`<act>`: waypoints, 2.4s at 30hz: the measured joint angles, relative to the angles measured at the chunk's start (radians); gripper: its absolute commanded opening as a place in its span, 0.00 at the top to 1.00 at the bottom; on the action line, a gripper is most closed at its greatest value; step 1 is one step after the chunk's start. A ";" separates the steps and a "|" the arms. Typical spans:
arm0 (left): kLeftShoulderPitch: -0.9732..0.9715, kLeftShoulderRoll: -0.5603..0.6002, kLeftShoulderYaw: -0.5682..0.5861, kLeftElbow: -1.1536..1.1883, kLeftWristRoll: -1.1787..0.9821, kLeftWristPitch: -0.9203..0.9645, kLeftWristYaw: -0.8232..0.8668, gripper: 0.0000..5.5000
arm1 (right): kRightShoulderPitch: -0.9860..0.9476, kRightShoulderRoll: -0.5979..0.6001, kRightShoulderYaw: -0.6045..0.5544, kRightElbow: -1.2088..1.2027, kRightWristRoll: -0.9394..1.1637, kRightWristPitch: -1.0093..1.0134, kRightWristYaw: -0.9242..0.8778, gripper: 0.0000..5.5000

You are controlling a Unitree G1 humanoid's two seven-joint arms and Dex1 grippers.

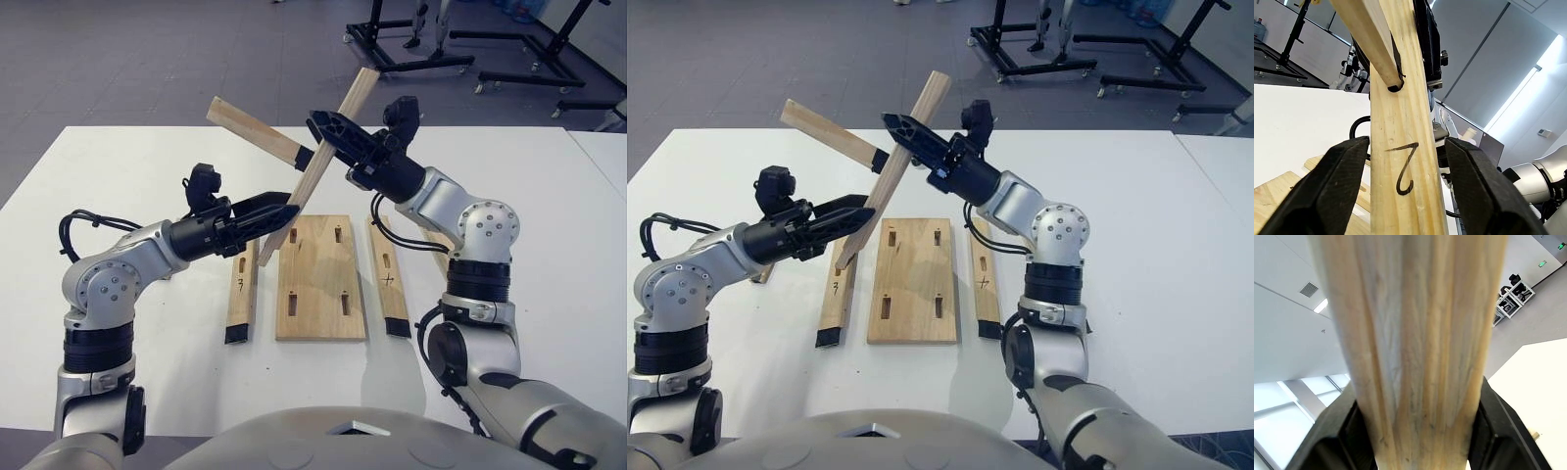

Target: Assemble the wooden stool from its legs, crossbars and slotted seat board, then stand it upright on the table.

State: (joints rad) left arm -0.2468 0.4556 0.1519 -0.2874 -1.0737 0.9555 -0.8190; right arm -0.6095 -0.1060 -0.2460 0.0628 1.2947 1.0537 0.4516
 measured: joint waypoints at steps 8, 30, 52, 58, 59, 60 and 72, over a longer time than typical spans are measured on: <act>0.002 0.007 0.007 0.001 -0.002 0.000 0.003 0.16 | 0.012 -0.023 0.003 -0.001 -0.048 -0.032 0.015 0.62; 0.094 -0.023 0.093 -0.055 0.315 -0.301 0.387 0.05 | -0.018 -0.203 0.073 0.228 -0.690 -0.714 0.213 0.62; 0.136 -0.012 0.020 -0.052 0.262 -0.249 0.239 0.05 | -0.113 -0.258 0.080 0.650 -0.679 -0.875 0.964 0.62; 0.131 0.001 0.020 -0.029 0.255 -0.217 0.209 0.05 | -0.179 -0.268 0.078 0.755 -0.700 -0.916 1.101 0.62; 0.125 0.008 0.020 -0.018 0.255 -0.213 0.200 0.05 | -0.179 -0.268 0.077 0.760 -0.703 -0.914 1.112 0.62; 0.121 0.012 0.020 -0.015 0.255 -0.210 0.197 0.05 | -0.179 -0.268 0.078 0.762 -0.705 -0.914 1.122 0.62; 0.118 0.031 0.016 -0.012 0.254 -0.171 0.165 0.05 | -0.150 -0.244 0.081 0.825 -0.788 -1.111 1.148 0.62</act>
State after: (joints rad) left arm -0.1285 0.4868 0.1677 -0.2997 -0.8194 0.7849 -0.6537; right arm -0.7592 -0.3505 -0.1650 0.8874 0.5064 -0.0571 1.5992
